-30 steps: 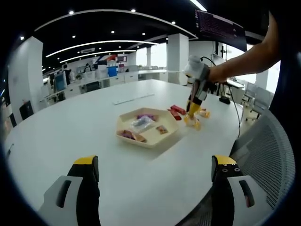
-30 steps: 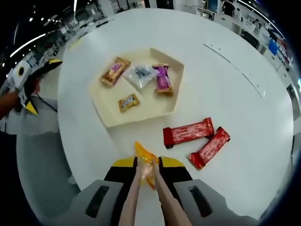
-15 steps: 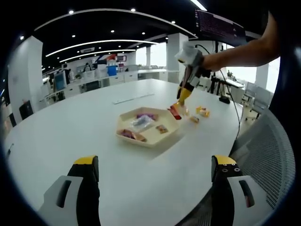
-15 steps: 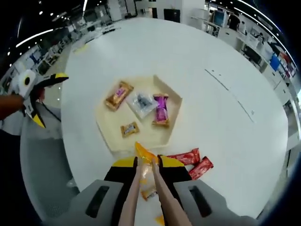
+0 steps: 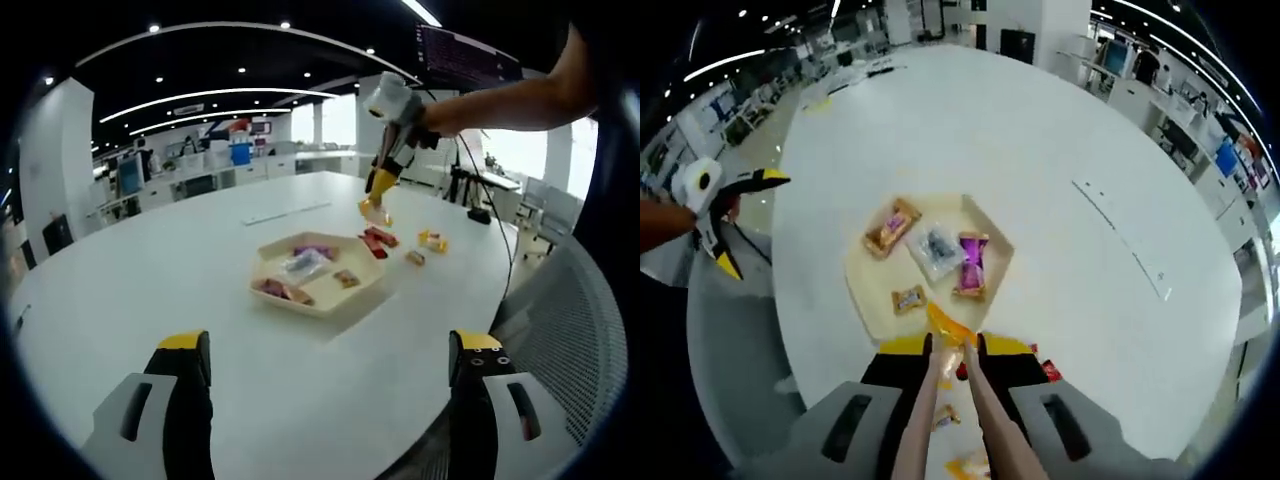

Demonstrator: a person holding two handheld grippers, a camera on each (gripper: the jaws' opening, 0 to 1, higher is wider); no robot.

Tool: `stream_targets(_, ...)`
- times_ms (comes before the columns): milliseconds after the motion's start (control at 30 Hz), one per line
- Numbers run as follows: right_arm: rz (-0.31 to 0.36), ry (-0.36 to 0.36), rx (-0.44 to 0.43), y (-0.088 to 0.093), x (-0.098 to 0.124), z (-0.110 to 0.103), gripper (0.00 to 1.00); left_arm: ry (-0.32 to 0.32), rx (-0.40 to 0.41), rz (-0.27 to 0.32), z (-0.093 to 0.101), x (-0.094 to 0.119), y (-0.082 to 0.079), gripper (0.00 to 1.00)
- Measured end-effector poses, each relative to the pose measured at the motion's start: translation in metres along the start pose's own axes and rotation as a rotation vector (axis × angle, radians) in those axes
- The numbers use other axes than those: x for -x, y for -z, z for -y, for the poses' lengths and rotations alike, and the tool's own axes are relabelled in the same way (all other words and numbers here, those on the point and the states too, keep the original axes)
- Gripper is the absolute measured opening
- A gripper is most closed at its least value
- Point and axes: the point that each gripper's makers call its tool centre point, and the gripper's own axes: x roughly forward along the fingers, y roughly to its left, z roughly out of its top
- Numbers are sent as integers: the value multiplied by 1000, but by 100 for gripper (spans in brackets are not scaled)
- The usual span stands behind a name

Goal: Place the target food into the container with the food tongs after gripping and lifting it, then release it inside without dropping or visibly crushing the food.

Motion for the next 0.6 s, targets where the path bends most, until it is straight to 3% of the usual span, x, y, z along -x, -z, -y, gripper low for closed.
stream_targets(600,5,10,40,-7,7,5,17,9,-12,-1,1,0,1,95)
